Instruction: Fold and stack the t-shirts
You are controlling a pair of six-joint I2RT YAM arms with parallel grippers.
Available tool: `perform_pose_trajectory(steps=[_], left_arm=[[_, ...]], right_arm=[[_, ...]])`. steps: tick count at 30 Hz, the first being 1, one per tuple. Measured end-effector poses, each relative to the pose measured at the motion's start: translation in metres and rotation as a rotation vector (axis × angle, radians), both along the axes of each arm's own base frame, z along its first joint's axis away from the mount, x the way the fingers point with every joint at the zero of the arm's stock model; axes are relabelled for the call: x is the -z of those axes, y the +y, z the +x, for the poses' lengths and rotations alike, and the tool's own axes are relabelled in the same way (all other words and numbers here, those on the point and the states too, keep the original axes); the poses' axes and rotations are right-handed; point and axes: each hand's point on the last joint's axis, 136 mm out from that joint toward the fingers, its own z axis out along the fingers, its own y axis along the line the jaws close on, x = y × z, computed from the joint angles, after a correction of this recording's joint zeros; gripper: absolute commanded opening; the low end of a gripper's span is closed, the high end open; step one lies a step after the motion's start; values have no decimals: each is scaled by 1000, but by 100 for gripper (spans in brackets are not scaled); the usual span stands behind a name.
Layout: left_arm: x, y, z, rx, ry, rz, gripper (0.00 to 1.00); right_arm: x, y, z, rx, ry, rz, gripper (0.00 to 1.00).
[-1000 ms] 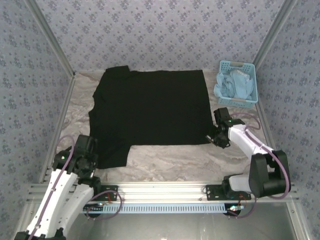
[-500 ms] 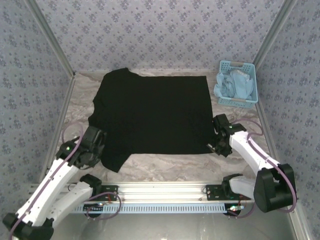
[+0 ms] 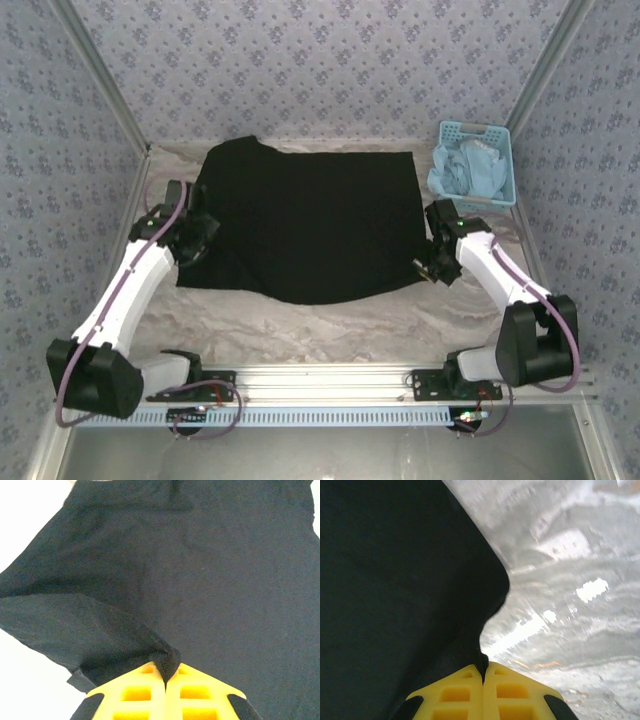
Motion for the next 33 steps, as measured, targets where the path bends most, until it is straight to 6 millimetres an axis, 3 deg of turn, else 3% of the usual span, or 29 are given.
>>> perform_pose_trajectory(steps=[7, 12, 17, 23, 33], left_arm=[[-17, 1, 51, 73, -42, 20, 0], [-13, 7, 78, 109, -34, 51, 0], [-2, 15, 92, 130, -2, 75, 0], [6, 20, 105, 145, 17, 99, 0], [3, 42, 113, 84, 10, 135, 0]], right_arm=[[-5, -5, 43, 15, -26, -1, 0], [0, -4, 68, 16, -22, -4, 0], [2, -2, 92, 10, -39, -3, 0], [11, -4, 107, 13, -22, -7, 0], [15, -8, 128, 16, -24, -25, 0]])
